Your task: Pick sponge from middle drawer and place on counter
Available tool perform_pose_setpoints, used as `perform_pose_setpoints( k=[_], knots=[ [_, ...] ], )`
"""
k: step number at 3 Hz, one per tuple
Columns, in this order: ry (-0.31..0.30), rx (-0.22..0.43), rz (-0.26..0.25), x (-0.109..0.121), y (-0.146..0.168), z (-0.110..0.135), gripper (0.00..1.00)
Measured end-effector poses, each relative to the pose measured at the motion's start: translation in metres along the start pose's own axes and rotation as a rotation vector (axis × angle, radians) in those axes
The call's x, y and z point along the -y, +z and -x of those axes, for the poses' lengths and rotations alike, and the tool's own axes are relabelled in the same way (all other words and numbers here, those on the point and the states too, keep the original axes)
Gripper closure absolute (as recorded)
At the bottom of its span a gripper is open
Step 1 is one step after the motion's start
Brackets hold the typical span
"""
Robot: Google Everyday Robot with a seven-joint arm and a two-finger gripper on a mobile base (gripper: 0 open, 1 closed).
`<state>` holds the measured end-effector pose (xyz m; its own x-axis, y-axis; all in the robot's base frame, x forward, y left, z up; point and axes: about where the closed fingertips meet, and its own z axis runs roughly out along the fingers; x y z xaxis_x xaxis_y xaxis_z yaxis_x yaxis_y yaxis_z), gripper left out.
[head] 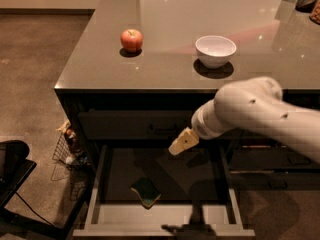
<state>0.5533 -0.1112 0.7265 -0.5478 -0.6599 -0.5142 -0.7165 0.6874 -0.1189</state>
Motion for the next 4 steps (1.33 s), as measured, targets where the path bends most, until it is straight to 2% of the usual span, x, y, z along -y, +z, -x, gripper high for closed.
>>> perform_pose_setpoints(
  k=[1,2,3,4],
  knots=[
    [0.017,0.046,-0.073,0.015,0.005,0.008,0.00],
    [0.017,0.049,-0.073,0.015,0.003,0.010,0.00],
    [0.013,0.056,-0.049,-0.005,0.029,0.001,0.00],
    [0.002,0.066,-0.007,-0.052,0.077,-0.021,0.00]
  ],
)
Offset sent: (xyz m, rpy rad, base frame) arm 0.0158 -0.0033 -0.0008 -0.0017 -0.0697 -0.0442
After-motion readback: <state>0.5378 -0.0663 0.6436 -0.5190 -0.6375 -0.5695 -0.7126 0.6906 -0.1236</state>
